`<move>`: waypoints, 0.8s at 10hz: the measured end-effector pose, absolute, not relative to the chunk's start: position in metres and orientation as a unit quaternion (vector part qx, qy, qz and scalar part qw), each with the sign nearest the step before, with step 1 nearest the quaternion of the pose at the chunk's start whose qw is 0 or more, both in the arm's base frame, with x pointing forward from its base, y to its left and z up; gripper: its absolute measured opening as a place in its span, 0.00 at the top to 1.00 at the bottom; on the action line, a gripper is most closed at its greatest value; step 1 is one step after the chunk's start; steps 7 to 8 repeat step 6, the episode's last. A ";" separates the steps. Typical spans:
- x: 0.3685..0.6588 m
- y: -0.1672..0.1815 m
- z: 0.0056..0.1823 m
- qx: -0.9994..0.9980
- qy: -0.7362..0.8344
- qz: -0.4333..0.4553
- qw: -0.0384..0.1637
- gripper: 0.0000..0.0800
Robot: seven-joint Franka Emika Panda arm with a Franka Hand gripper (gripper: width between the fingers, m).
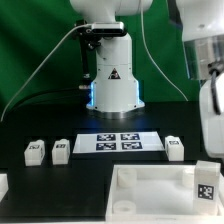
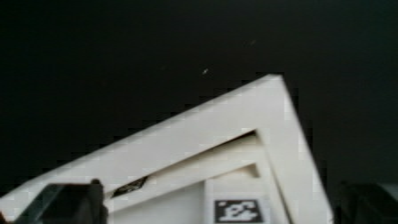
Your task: Assemble one leg
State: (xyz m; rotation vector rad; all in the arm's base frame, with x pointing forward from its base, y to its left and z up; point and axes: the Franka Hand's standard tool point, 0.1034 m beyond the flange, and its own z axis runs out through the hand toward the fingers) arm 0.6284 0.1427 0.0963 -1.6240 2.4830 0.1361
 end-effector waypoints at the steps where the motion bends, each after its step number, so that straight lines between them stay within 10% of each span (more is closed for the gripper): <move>1: 0.627 0.142 0.095 -0.545 0.833 0.046 0.084 0.19; 8: 0.627 0.142 0.094 -0.545 0.833 0.046 0.083 0.19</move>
Offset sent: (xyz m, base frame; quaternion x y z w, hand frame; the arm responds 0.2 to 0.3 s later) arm 0.0000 0.0000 0.0000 0.0000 0.0000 0.0000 1.0000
